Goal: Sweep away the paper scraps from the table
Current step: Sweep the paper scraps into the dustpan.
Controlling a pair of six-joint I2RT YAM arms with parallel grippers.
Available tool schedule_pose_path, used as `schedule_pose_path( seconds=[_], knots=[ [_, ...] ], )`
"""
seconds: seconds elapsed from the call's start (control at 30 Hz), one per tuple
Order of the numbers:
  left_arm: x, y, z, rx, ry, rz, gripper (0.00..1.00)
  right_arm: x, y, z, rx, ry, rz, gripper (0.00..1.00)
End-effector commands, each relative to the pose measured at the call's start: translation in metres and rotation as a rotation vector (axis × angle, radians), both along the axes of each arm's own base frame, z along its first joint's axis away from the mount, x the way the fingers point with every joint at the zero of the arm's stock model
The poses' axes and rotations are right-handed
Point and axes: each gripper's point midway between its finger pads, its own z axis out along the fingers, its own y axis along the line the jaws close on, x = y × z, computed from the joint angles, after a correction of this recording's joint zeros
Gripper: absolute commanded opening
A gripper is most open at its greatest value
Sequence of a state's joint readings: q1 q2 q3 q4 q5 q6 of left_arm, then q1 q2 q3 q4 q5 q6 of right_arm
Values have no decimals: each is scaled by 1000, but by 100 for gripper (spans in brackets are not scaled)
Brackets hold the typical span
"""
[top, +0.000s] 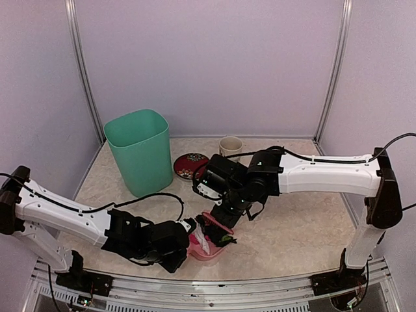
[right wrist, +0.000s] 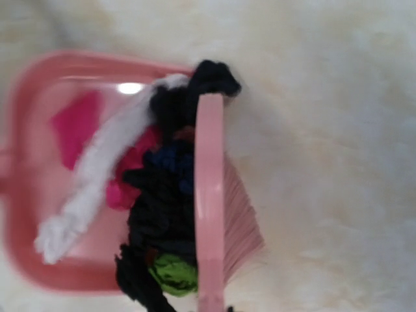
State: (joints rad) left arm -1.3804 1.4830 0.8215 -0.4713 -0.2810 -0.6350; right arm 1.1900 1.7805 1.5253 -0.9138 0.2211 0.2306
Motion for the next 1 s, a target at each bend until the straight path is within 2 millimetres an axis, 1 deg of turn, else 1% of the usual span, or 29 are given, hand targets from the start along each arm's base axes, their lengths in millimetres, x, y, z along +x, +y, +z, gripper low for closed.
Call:
schedule_pose_path(
  seconds=[0.0,0.13,0.27,0.4,0.53,0.7,0.83,0.97],
  knots=[
    [0,1,-13,9,14,-25,0,-33,12,12,66,119,46,0],
    [1,0,-16,-11,8,-29,0,-33,9,24,75,104,32,0],
    [2,0,-18,-49,-5,-26,0,-24,4,35,69,57,-5,0],
    [8,2,-14,-89,-49,-3,0,-15,-2,42,44,13,-42,0],
    [13,4,-8,-125,-87,12,0,-11,-8,47,20,-12,-59,0],
    [17,7,-4,-142,-115,35,0,-12,-17,46,-16,-22,-36,0],
    [22,9,-1,-140,-140,50,0,-14,-29,47,-46,-36,-19,0],
    [26,9,6,-154,-164,64,0,-10,-45,49,-88,-70,-50,0]
  ],
)
